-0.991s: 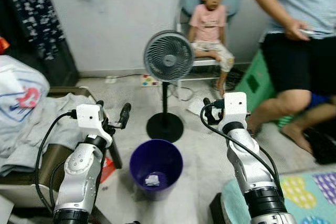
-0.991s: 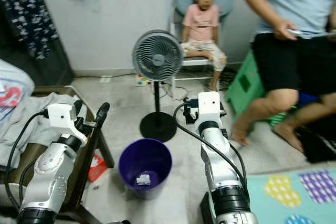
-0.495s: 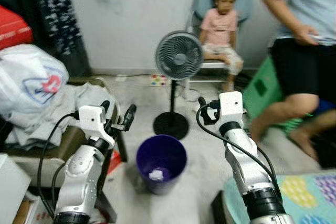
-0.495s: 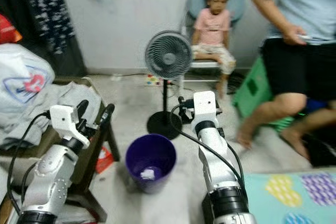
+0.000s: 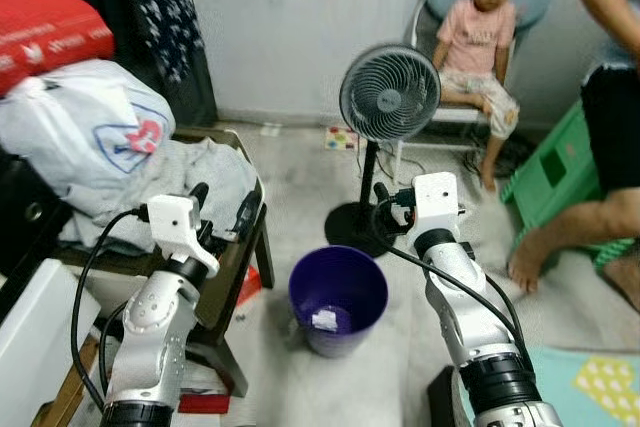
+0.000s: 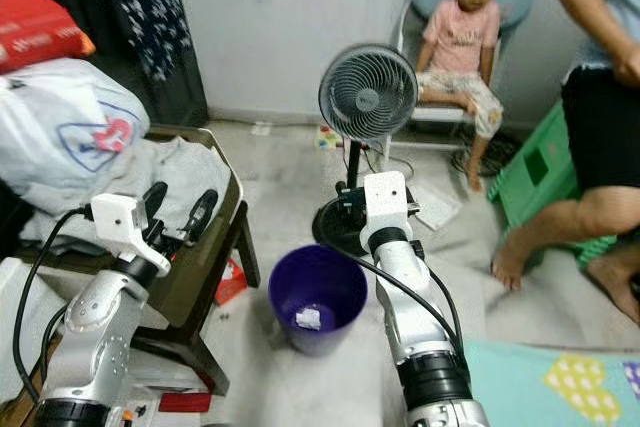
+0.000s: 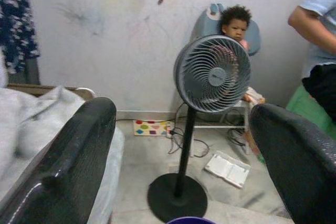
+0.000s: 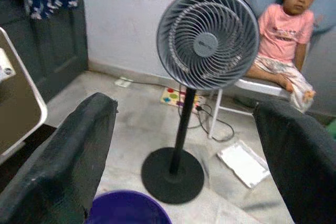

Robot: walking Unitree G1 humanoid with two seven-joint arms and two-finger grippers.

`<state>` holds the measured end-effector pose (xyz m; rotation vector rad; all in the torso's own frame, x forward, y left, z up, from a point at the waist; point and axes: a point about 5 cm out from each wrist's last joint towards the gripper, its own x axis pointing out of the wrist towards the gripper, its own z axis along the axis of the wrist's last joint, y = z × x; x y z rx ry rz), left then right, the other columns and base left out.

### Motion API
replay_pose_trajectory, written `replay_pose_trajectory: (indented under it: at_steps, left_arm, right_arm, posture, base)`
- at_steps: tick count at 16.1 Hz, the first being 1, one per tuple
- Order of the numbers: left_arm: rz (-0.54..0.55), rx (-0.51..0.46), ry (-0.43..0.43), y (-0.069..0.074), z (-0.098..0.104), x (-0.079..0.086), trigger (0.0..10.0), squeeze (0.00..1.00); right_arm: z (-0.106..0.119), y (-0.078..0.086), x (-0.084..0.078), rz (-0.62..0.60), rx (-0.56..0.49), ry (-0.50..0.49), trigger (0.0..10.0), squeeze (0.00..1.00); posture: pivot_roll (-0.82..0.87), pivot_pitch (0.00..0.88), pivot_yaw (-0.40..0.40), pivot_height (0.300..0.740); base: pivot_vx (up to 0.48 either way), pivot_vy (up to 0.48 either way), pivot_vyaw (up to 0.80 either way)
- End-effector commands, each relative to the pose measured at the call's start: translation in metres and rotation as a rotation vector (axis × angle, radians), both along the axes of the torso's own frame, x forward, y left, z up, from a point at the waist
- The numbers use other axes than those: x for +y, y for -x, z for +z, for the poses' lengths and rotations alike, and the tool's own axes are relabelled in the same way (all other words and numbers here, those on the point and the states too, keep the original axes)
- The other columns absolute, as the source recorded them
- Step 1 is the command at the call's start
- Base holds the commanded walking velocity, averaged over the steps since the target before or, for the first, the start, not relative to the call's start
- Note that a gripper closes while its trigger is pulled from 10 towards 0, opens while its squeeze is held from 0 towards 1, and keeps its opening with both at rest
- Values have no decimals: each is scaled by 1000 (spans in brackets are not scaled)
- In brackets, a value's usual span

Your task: Clean up the room

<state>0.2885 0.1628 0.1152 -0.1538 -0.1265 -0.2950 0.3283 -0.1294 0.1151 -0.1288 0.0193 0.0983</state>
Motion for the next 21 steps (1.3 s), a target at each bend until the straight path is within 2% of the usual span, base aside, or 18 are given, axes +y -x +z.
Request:
replay_pose_trajectory:
  at_steps: [1,5,9,13,21]
  left_arm:
    - [-21,4,3,-1,1,-3,10000,0]
    - [-30,-1,1,-2,2,-5,10000,0]
    - [-10,-2,-5,1,2,3,10000,0]
    - [-45,-21,3,0,5,-3,10000,0]
    - [-57,-24,2,0,6,-4,10000,0]
  right_arm:
    - [5,-3,-3,-8,-18,-7,10000,0]
    - [7,-4,-4,-14,-31,-8,10000,0]
    - [8,-2,-8,-19,-30,-20,10000,0]
    - [9,-4,-8,-12,-32,-7,10000,0]
    - [11,-5,-8,-13,-41,-5,10000,0]
  posture:
    - [-49,0,18,740]
    - [-53,0,20,740]
    - [-47,0,11,740]
    - [-48,0,8,740]
    - [-53,0,13,740]
  base:
    - [0,0,0]
    - [0,0,0]
    - [0,0,0]
    - [0,0,0]
    - [322,0,0]
